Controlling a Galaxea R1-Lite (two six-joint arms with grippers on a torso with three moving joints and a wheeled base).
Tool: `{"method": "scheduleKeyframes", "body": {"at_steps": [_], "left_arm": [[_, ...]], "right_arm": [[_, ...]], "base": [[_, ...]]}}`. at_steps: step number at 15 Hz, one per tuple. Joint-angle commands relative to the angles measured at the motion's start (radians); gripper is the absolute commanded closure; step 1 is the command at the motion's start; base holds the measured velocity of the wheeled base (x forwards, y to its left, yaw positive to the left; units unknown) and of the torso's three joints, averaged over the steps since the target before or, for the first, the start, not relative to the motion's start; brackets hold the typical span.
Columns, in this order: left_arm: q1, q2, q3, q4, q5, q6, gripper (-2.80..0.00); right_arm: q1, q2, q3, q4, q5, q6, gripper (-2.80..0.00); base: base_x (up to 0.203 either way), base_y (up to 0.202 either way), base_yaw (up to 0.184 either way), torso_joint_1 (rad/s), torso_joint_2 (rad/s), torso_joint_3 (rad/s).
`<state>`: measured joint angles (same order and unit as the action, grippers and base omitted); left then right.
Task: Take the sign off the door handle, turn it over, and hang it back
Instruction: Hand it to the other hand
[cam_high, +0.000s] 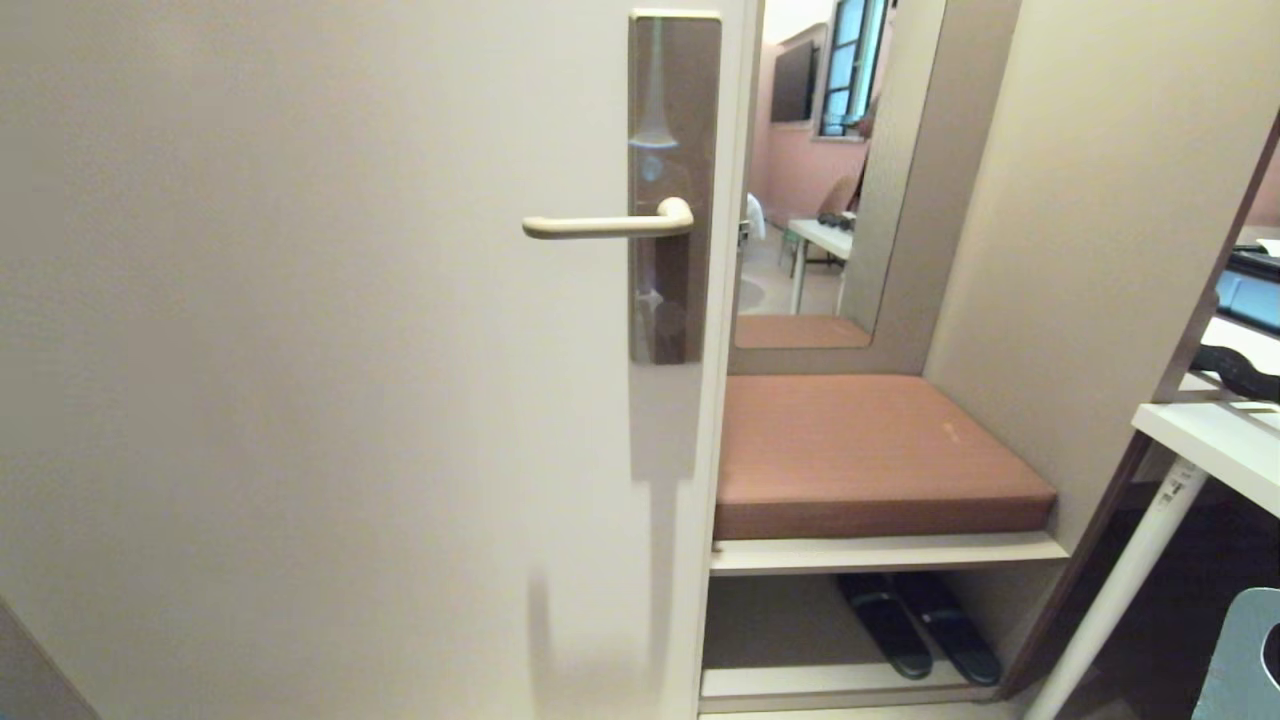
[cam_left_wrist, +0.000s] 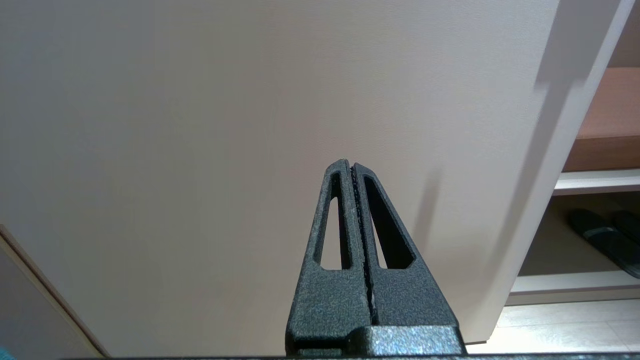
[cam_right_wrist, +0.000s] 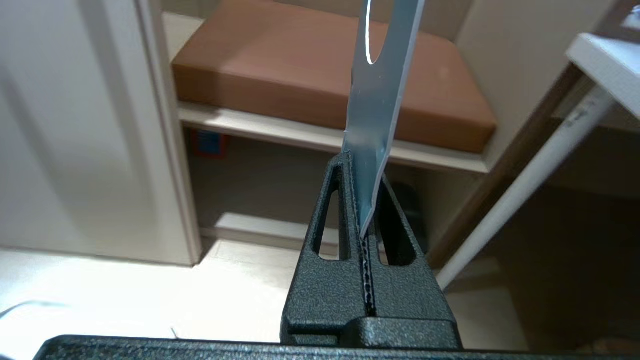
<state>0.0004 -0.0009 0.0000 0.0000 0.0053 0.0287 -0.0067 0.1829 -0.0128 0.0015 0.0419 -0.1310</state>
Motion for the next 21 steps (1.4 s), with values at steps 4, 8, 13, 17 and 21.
{"method": "scheduleKeyframes", "body": {"at_steps": [4,8,13,17,21], "left_arm": [[0.0,0.001,0.0,0.0,-0.001,0.0,0.0],[0.0,0.001,0.0,0.0,0.001,0.0,0.0],[0.0,0.001,0.0,0.001,-0.001,0.002,0.0],[0.001,0.001,0.0,0.002,-0.001,0.003,0.0],[0.001,0.001,0.0,0.001,-0.001,0.002,0.0]], "right_arm": [[0.007,-0.183,0.006,0.02,-0.013,0.005,0.0],[0.007,-0.183,0.007,0.02,-0.019,0.04,0.0],[0.007,-0.183,0.007,0.02,-0.019,0.04,0.0],[0.007,-0.183,0.007,0.02,-0.019,0.04,0.0],[0.007,-0.183,0.007,0.02,-0.019,0.04,0.0]], "base": [[0.0,0.0,0.0,0.0,0.0,0.0],[0.0,0.0,0.0,0.0,0.0,0.0],[0.0,0.0,0.0,0.0,0.0,0.0],[0.0,0.0,0.0,0.0,0.0,0.0],[0.0,0.0,0.0,0.0,0.0,0.0]]}}
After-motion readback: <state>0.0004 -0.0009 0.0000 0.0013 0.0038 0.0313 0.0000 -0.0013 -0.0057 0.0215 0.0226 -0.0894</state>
